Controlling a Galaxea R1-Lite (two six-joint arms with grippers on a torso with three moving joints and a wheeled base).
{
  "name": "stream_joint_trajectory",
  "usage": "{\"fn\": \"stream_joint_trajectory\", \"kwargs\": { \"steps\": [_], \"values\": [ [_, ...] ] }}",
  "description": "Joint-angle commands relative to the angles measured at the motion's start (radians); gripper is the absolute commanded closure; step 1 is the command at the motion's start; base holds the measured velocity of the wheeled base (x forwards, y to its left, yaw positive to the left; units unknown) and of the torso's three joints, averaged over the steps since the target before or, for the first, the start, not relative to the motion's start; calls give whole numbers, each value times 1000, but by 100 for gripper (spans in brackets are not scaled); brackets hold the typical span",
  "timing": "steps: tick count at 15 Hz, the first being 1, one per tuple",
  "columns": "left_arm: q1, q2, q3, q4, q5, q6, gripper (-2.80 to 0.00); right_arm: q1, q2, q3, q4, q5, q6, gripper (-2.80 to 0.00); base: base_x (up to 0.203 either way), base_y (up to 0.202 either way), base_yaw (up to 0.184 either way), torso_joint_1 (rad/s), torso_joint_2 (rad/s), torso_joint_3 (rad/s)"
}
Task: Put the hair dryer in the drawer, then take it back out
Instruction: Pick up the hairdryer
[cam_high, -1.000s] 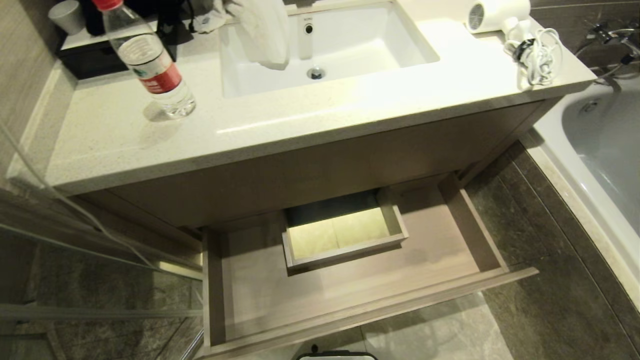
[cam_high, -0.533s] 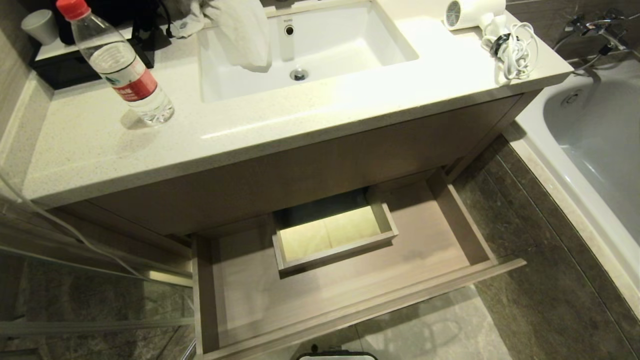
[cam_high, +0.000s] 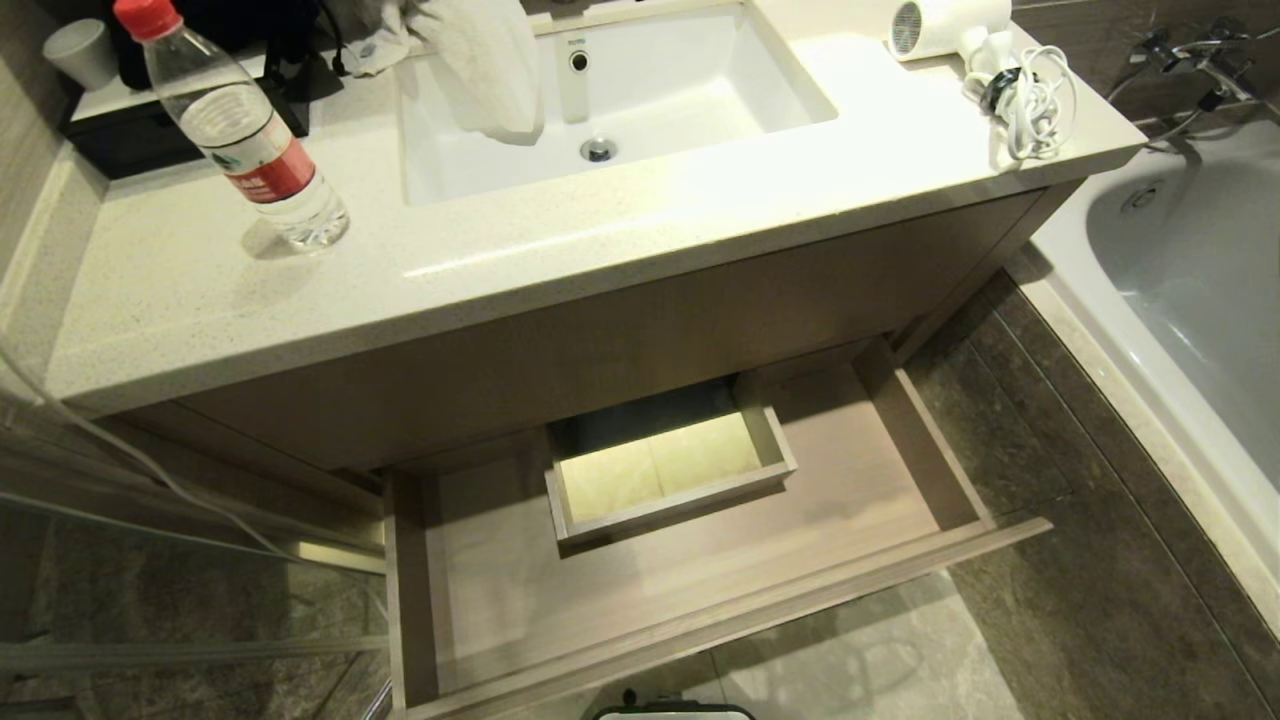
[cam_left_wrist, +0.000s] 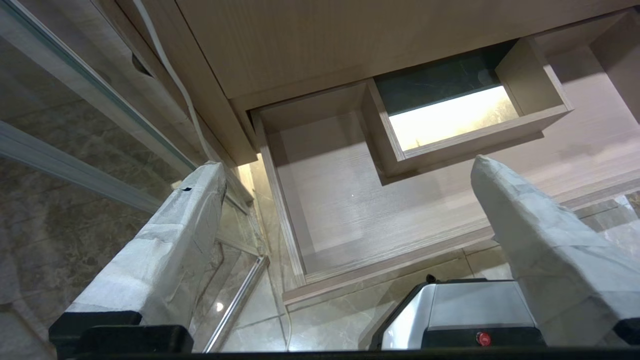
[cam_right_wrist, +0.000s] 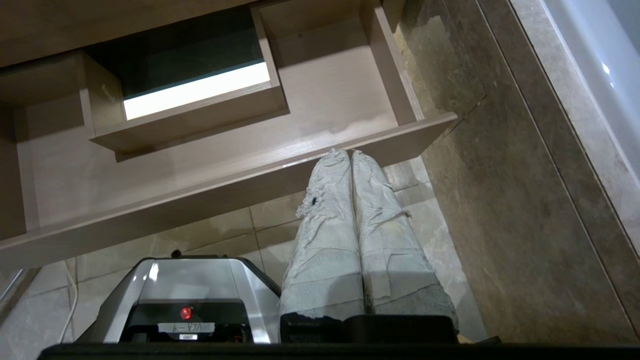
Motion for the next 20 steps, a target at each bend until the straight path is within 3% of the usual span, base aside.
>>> {"fn": "stream_joint_trajectory", "kwargs": {
  "steps": [1, 6, 20],
  "values": [
    [0, 0, 0, 0, 0, -1, -280, 0, 1, 0, 2, -1, -3, 0, 0, 0, 0, 0, 0, 0],
    [0, 0, 0, 0, 0, -1, -280, 0, 0, 0, 2, -1, -8, 0, 0, 0, 0, 178, 2, 188],
    [0, 0, 0, 0, 0, -1, -280, 0, 0, 0, 2, 2, -8, 0, 0, 0, 0, 322, -104, 211]
  ]
}}
